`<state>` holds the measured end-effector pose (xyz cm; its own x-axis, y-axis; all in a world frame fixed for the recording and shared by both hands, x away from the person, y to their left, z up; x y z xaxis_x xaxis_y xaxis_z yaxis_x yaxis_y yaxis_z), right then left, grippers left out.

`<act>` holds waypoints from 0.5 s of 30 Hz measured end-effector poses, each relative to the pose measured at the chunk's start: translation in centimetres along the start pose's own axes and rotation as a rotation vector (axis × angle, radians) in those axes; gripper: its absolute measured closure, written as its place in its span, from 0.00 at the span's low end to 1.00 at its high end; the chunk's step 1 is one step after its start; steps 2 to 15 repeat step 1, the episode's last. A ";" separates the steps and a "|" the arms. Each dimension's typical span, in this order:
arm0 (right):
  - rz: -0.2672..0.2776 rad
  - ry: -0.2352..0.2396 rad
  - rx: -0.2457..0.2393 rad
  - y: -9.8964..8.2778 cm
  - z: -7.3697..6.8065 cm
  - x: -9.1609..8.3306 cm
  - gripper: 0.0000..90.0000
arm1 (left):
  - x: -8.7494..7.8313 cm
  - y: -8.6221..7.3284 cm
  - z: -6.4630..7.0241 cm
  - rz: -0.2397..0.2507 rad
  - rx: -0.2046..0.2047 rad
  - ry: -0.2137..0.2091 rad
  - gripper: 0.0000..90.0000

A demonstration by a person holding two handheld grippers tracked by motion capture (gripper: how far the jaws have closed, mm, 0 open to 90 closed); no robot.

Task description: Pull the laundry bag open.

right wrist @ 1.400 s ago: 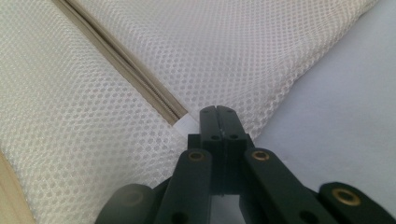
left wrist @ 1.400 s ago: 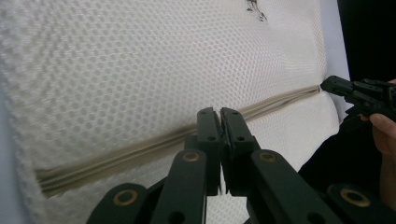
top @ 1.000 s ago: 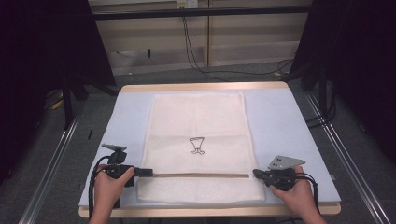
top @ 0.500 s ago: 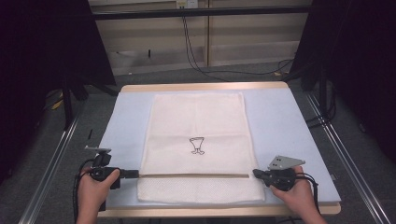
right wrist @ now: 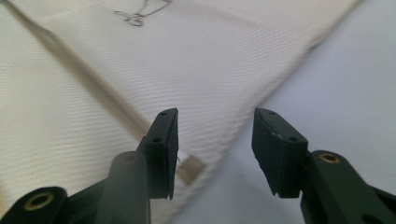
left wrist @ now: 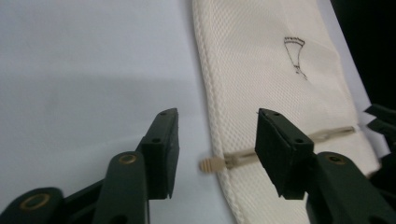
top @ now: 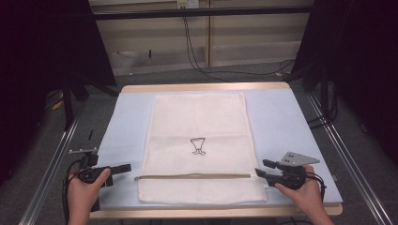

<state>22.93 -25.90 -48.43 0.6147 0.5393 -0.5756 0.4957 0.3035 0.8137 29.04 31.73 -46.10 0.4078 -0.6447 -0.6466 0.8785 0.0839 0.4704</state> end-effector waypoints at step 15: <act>0.005 -0.033 -0.011 0.1 0.3 -0.3 0.52 | 0.0 0.1 0.0 0.024 0.008 0.022 0.52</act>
Point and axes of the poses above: each handheld gripper's, and its own axes: x roughly forward along the jaws, y roughly out of its top, z roughly to its right, the point moved 1 cm from there along x, roughly forward along the jaws, and after that the axes turned 2 degrees about -z, right-handed, at the moved point
